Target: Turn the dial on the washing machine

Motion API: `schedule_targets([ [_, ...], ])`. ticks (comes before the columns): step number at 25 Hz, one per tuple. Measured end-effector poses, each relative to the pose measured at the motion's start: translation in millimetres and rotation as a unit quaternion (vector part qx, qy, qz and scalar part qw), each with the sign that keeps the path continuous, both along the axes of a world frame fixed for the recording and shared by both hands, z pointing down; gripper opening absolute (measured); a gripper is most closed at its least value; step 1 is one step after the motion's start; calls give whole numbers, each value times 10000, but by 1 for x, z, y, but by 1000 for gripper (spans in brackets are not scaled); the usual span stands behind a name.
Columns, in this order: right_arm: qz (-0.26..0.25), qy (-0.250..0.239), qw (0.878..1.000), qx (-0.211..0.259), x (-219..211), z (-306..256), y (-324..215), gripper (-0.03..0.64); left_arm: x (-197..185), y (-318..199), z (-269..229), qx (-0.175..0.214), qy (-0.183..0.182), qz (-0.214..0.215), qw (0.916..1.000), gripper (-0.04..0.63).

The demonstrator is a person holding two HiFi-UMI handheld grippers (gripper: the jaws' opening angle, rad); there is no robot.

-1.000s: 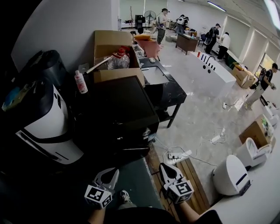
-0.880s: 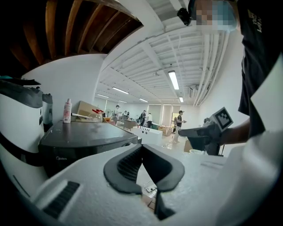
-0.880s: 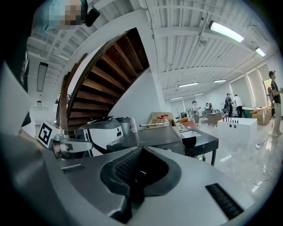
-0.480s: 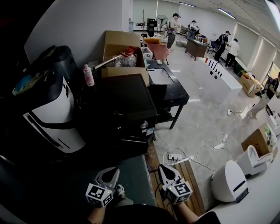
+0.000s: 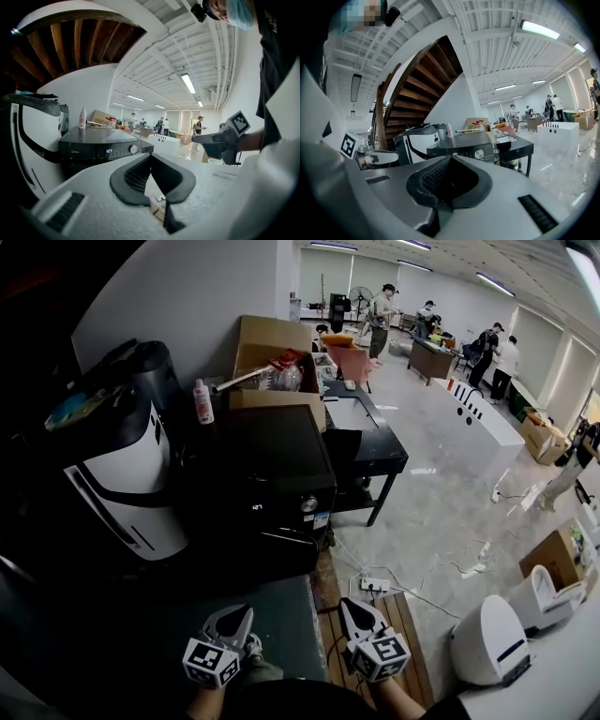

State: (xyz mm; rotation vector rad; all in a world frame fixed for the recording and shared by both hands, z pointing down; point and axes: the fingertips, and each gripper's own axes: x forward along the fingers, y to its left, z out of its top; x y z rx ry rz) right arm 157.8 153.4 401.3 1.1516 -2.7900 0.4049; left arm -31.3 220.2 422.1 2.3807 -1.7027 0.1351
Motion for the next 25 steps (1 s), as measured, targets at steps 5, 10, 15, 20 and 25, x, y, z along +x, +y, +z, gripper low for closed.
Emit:
schedule_targets([
  [5, 39, -37, 10000, -56, 10, 3, 13, -1, 10, 16, 0, 5, -33, -19, 10000, 11],
  [10, -15, -35, 9999, -102, 15, 12, 26, -1, 16, 26, 1, 10, -31, -56, 10000, 11],
  [15, 8, 35, 9999, -150, 18, 15, 32, -1, 22, 33, 4, -42, -66, -3, 10000, 11],
  [20, 58, 5, 9998, -166, 24, 20, 33, -1, 29, 35, 10, -104, -50, 94, 9999, 11],
  [25, 91, 24, 9998, -203, 28, 22, 30, 0, 34, 33, 12, -128, -38, 152, 9998, 11],
])
